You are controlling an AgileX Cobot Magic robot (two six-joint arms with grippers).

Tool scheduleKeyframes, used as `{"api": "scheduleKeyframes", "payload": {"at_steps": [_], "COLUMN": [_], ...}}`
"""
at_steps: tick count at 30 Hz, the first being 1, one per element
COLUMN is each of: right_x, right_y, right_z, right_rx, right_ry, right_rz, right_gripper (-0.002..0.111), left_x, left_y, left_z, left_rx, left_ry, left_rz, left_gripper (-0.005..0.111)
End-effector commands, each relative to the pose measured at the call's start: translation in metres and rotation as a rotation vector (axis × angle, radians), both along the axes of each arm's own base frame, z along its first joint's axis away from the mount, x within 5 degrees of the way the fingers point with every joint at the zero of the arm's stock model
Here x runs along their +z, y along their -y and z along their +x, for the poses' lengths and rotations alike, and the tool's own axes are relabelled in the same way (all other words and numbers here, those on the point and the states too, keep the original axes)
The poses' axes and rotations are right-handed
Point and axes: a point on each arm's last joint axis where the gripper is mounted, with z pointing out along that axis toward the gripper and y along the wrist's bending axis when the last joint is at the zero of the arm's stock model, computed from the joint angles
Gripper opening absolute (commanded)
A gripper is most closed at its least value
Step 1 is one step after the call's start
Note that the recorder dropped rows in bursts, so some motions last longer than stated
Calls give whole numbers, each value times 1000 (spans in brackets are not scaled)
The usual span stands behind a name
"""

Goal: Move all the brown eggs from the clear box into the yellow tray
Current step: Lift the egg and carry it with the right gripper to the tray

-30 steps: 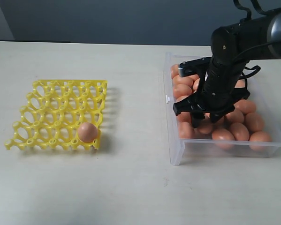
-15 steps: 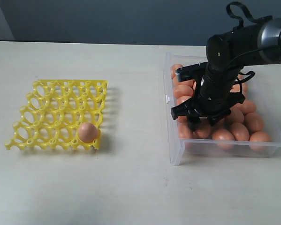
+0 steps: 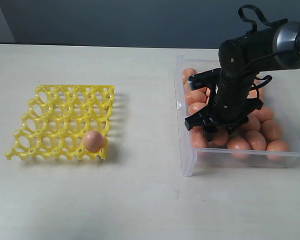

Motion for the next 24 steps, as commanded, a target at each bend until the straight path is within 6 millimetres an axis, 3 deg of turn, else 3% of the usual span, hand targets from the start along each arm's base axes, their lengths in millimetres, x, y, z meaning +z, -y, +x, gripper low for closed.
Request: {"api": "scheduleKeyframes", "payload": {"at_steps": [1,8,12,17,24], "right_x": [43,115,134,116,65], "right_y": [4,-2,-37,-103,-165], "right_z": [-6,-21,-28,-33,-42], "right_rx": [7,-19,114,320,430], "right_ry": [96,310,409,521,495], "right_rz": [34,269,527,701,795], "right_gripper": [-1,-1,-1,-1,-1], "left_x": [-2,-2,-2,-2,-2], "left_y": [0,0,0,0,0], "left_z": [1,1,1,1,1], "left_rx": [-2,-2,-2,-2,-2], "left_ry": [-5,-5,-5,-5,-5], "left_rz": [1,1,1,1,1], "left_gripper": [12,12,12,12,12]}}
